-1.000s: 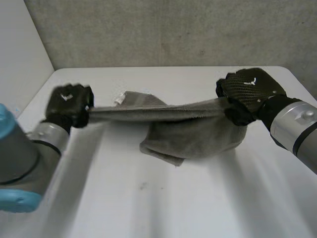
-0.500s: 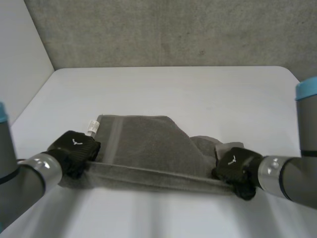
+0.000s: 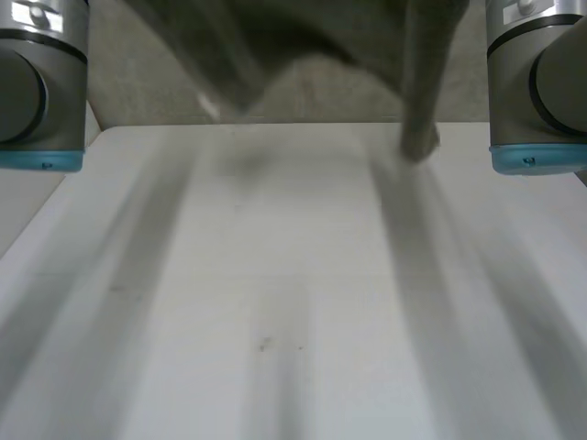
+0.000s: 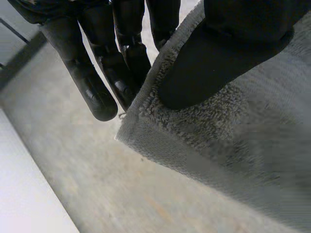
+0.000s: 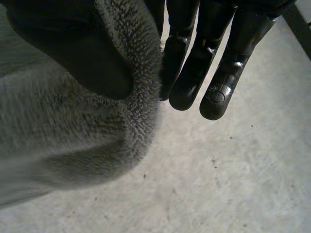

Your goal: Fold the towel.

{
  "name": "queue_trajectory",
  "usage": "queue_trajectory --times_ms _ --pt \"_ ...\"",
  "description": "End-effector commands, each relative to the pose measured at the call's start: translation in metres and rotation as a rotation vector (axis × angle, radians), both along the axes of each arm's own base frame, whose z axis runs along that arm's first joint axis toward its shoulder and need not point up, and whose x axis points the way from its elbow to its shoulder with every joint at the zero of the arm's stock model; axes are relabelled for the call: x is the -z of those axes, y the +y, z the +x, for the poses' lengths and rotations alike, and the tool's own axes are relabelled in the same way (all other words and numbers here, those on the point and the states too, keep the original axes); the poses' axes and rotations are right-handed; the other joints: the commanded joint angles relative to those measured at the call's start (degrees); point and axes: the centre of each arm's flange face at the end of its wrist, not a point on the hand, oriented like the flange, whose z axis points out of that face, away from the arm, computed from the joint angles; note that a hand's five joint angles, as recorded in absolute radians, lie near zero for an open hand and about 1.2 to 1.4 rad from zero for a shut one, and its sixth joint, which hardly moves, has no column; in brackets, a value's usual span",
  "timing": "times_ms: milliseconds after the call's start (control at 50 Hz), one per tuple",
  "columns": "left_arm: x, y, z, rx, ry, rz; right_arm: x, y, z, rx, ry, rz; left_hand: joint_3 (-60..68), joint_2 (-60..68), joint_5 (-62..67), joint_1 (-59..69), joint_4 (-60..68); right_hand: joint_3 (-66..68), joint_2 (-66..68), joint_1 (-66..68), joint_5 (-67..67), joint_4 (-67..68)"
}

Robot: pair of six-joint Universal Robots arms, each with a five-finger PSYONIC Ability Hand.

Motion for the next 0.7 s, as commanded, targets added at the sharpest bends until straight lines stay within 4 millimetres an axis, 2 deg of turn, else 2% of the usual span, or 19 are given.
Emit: queue_trajectory --times_ms 20,40,60,80,100,120,140,160,180,200,240,260,300,380,420,440,540,660,700 --pt "0.086 0.004 0.003 0.013 -0.087 0.273 0.085 0.007 -0.002 -0.034 0.202 0.347 10.3 10.2 10.3 11.2 10.3 11.8 12.4 25.2 13.8 11.5" --pt "0.087 0.004 0.003 0.013 -0.088 0.273 0.085 0.007 -0.002 -0.034 0.202 0.348 10.3 10.2 10.3 11.2 10.3 11.8 12.4 25.2 13.8 11.5" --pt "0.11 0.008 0.004 0.014 -0.112 0.335 0.108 0.011 -0.004 -0.039 0.247 0.448 10.3 10.2 10.3 11.2 10.3 11.8 12.4 25.2 13.8 11.5" --pt "0.11 0.008 0.004 0.014 -0.112 0.336 0.13 0.016 -0.007 -0.041 0.289 0.547 10.3 10.2 10.3 11.2 10.3 11.8 12.4 25.2 13.8 11.5" --pt "0.132 0.011 0.007 0.01 -0.135 0.397 0.13 0.016 -0.007 -0.041 0.289 0.548 10.3 10.2 10.3 11.2 10.3 11.8 12.4 25.2 13.8 11.5" --pt "0.156 0.016 0.009 0.013 -0.158 0.465 0.158 0.024 -0.01 -0.048 0.339 0.668 10.3 10.2 10.3 11.2 10.3 11.8 12.4 25.2 13.8 11.5" --pt "0.156 0.016 0.009 0.013 -0.159 0.466 0.184 0.034 -0.014 -0.059 0.383 0.783 10.3 10.2 10.3 11.2 10.3 11.8 12.4 25.2 13.8 11.5" --pt "0.181 0.021 0.01 0.021 -0.189 0.533 0.184 0.034 -0.014 -0.059 0.383 0.784 10.3 10.2 10.3 11.2 10.3 11.8 12.4 25.2 13.8 11.5" --pt "0.204 0.025 0.011 0.028 -0.217 0.596 0.206 0.045 -0.017 -0.071 0.418 0.878 10.3 10.2 10.3 11.2 10.3 11.8 12.4 25.2 13.8 11.5" --pt "0.204 0.025 0.011 0.028 -0.218 0.596 0.206 0.045 -0.017 -0.071 0.419 0.879 10.3 10.2 10.3 11.2 10.3 11.8 12.4 25.2 13.8 11.5" --pt "0.244 0.035 0.015 0.033 -0.26 0.716 0.239 0.058 -0.021 -0.092 0.444 0.995 10.3 10.2 10.3 11.2 10.3 11.8 12.4 25.2 13.8 11.5" --pt "0.244 0.035 0.015 0.033 -0.26 0.716 0.239 0.058 -0.021 -0.092 0.445 0.996 10.3 10.2 10.3 11.2 10.3 11.8 12.4 25.2 13.8 11.5" --pt "0.269 0.044 0.018 0.031 -0.288 0.795 0.264 0.067 -0.022 -0.134 0.442 1.089 10.3 10.2 10.3 11.2 10.3 9.9 10.4 23.3 11.9 9.6" --pt "0.279 0.052 0.02 0.03 -0.309 0.838 0.273 0.071 -0.023 -0.153 0.429 1.135 10.3 10.2 10.3 11.2 10.3 -3.1 -2.5 10.3 -1.1 -3.4" --pt "0.281 0.056 0.021 0.031 -0.317 0.849 0.269 0.072 -0.027 -0.145 0.409 1.144 10.3 10.2 10.3 11.2 10.3 -30.9 -30.3 -17.4 -28.8 -31.2" --pt "0.281 0.058 0.022 0.028 -0.322 0.856 0.269 0.072 -0.027 -0.145 0.409 1.144 10.3 10.2 10.3 11.2 10.3 -31.0 -30.5 -17.6 -29.0 -31.3" --pt "0.259 0.064 0.03 0.011 -0.306 0.839 0.234 0.073 -0.035 -0.155 0.295 1.104 10.3 10.2 10.3 11.2 10.3 -56.3 -55.8 -42.9 -54.3 -56.7" --pt "0.244 0.077 0.04 -0.003 -0.298 0.848 0.217 0.058 -0.05 -0.15 0.229 1.079 10.3 10.2 10.3 11.2 10.3 -58.2 -57.6 -44.8 -56.2 -58.5" --pt "0.241 0.08 0.047 -0.018 -0.292 0.855 0.199 0.051 -0.054 -0.192 0.218 1.023 10.3 10.2 10.3 11.2 10.3 -58.2 -57.6 -44.8 -56.2 -58.5"
